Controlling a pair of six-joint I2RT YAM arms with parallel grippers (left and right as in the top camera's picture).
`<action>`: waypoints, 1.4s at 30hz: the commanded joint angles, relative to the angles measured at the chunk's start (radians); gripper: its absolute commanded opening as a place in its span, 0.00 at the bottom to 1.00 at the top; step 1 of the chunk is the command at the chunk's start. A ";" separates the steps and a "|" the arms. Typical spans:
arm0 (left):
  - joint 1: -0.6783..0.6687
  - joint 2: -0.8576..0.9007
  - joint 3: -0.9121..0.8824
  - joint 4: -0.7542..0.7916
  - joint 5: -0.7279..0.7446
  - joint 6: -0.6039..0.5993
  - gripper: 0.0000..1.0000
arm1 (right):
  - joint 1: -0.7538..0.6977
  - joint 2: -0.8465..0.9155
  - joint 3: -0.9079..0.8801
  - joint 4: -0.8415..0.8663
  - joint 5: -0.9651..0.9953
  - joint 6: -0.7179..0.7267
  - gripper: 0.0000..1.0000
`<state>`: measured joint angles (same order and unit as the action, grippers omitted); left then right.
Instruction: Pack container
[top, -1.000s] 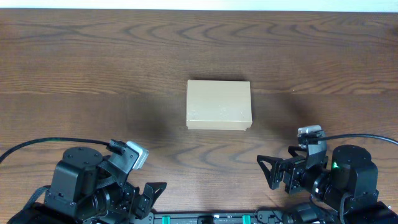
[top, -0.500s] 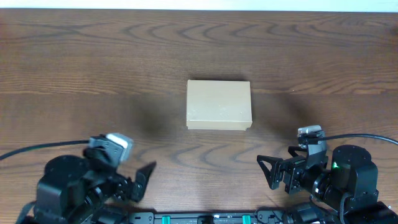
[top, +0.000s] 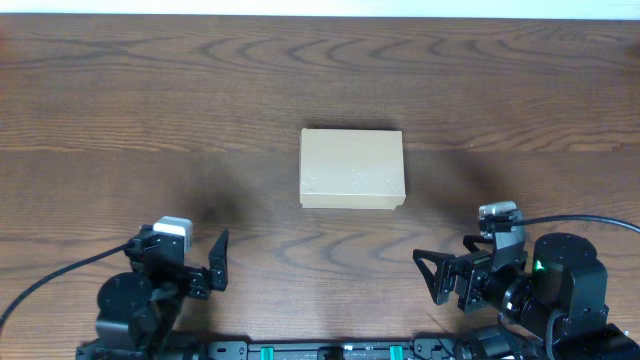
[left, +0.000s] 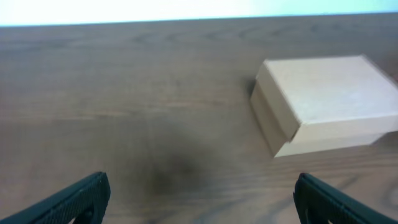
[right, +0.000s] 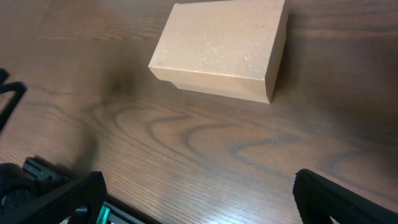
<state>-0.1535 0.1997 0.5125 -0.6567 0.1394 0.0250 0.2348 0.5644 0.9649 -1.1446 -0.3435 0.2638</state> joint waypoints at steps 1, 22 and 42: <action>0.011 -0.065 -0.095 0.068 -0.016 -0.024 0.95 | 0.009 -0.003 -0.004 -0.002 -0.004 0.013 0.99; 0.011 -0.196 -0.427 0.379 -0.016 -0.108 0.95 | 0.009 -0.003 -0.004 -0.002 -0.004 0.013 0.99; 0.011 -0.195 -0.427 0.378 -0.016 -0.108 0.95 | 0.009 -0.003 -0.004 -0.002 -0.004 0.013 0.99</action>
<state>-0.1467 0.0120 0.1123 -0.2794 0.1303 -0.0757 0.2352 0.5644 0.9649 -1.1446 -0.3435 0.2638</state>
